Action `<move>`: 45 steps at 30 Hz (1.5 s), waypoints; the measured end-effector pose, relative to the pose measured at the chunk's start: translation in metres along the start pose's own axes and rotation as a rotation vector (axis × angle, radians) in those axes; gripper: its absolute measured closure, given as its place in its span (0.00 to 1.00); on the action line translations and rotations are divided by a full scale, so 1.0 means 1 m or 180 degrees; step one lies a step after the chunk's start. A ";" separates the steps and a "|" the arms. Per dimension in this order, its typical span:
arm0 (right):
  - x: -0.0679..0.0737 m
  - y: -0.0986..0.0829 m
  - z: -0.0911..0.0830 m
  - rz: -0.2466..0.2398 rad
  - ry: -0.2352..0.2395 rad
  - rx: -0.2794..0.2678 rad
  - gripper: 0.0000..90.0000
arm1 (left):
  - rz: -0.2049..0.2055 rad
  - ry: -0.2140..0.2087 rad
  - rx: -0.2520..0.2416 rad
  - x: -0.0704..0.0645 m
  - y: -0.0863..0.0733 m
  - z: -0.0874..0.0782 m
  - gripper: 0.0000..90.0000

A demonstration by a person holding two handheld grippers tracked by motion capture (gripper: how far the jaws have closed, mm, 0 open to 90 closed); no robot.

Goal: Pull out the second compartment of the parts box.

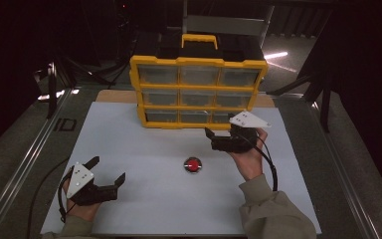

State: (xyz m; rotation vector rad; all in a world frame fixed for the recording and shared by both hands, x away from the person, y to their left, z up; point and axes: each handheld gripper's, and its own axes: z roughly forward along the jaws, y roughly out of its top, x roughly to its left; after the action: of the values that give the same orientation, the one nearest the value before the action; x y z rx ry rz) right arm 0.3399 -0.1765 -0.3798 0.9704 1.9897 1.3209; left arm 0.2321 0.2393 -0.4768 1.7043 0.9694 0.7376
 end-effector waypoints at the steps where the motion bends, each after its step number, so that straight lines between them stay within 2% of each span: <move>1: 0.000 0.002 0.003 0.0006 -0.0009 -0.0009 0.10 | 0.0000 0.0000 0.0000 0.000 0.000 0.000 0.00; 10: -0.002 0.010 0.018 -0.0032 0.0000 -0.0017 0.10 | 0.0003 -0.0001 -0.0002 0.000 0.000 0.000 0.00; 20: -0.007 0.016 0.033 0.0006 -0.0016 -0.0006 0.10 | 0.0003 -0.0003 -0.0009 0.000 0.000 0.000 0.00; 28: -0.003 0.026 0.042 -0.0101 -0.0051 -0.0023 0.10 | 0.0005 -0.0005 -0.0010 0.001 0.000 0.000 0.00; 38: -0.001 0.034 0.057 -0.0175 -0.0092 0.0037 0.09 | 0.0006 -0.0010 -0.0016 0.001 0.000 0.000 0.00; 45: 0.003 0.037 0.068 -0.0282 -0.0134 0.0097 0.09 | 0.0013 -0.0009 -0.0020 0.000 0.000 -0.001 0.00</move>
State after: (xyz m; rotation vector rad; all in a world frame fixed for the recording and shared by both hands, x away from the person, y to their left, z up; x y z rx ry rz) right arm 0.3997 -0.1286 -0.3702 0.9058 2.0025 1.2163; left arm 0.2317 0.2396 -0.4765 1.7019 0.9610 0.7400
